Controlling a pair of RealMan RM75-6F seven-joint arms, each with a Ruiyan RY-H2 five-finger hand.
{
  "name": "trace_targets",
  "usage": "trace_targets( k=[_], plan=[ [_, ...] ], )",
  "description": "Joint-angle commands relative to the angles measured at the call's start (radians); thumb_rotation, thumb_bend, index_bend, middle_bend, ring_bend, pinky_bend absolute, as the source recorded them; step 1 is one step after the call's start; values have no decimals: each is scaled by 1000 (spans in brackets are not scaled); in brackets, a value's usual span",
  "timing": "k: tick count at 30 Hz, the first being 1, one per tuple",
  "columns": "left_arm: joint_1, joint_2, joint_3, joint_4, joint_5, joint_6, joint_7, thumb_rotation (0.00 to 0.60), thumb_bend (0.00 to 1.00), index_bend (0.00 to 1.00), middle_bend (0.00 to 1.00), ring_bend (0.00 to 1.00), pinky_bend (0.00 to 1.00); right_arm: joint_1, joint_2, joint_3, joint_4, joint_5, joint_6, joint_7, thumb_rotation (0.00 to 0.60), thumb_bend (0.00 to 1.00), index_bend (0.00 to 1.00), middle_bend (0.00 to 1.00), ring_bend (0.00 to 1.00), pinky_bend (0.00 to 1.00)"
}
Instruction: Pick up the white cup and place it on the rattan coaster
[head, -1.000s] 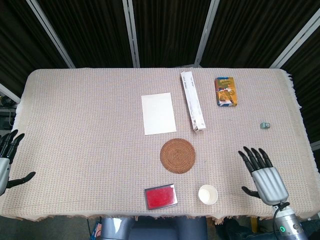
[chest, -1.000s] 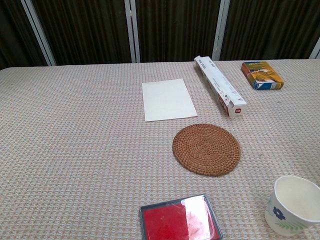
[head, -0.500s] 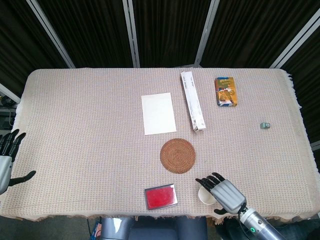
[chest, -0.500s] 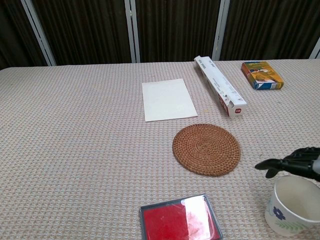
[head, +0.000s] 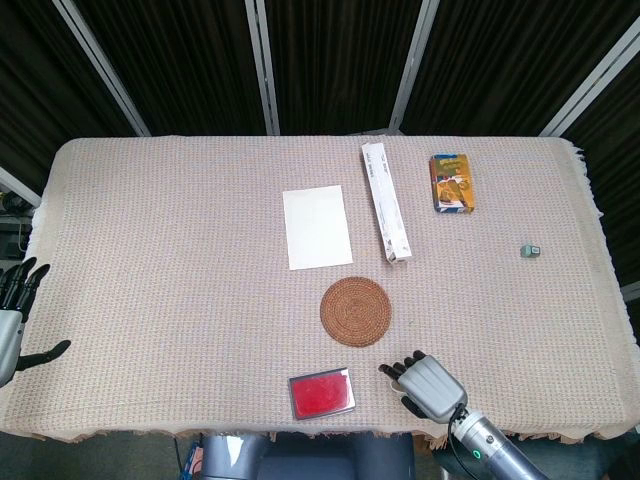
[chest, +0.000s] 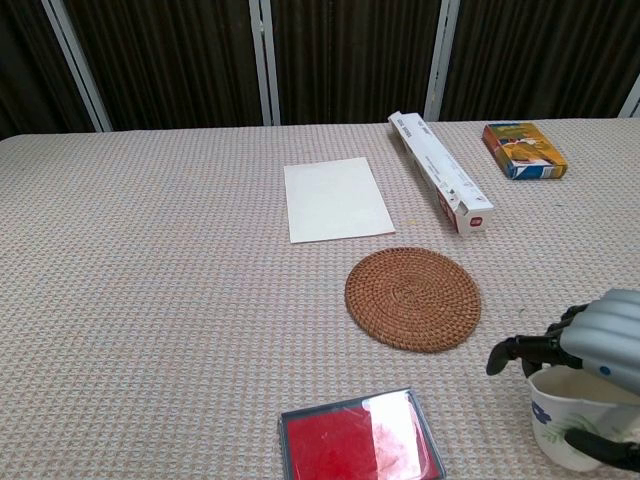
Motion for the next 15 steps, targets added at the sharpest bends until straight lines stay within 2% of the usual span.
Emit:
trace_targets(
  k=[1, 4, 8, 10, 15],
  plan=[
    [0, 0, 0, 0, -1, -1, 0, 600, 0, 0, 0, 0, 0, 6, 9, 11, -17, -4, 16, 3, 600, 346, 242, 437, 437, 383],
    [-3, -2, -2, 2, -9, -6, 2, 600, 0, 0, 0, 0, 0, 18, 18, 32, -37, -3, 25, -5, 600, 347, 241, 437, 437, 382],
    [-9, -4, -9, 11, -34, -20, 5, 600, 0, 0, 0, 0, 0, 52, 16, 96, -69, 27, 20, -40, 600, 348, 240, 438, 432, 383],
    [-12, -6, -15, 15, -51, -26, 5, 600, 0, 0, 0, 0, 0, 80, 6, 146, -82, 70, 4, -68, 600, 347, 240, 437, 427, 383],
    [-16, -5, -23, 21, -73, -34, 1, 600, 0, 0, 0, 0, 0, 126, -15, 223, -87, 172, -34, -119, 600, 346, 240, 437, 419, 383]
  ],
)
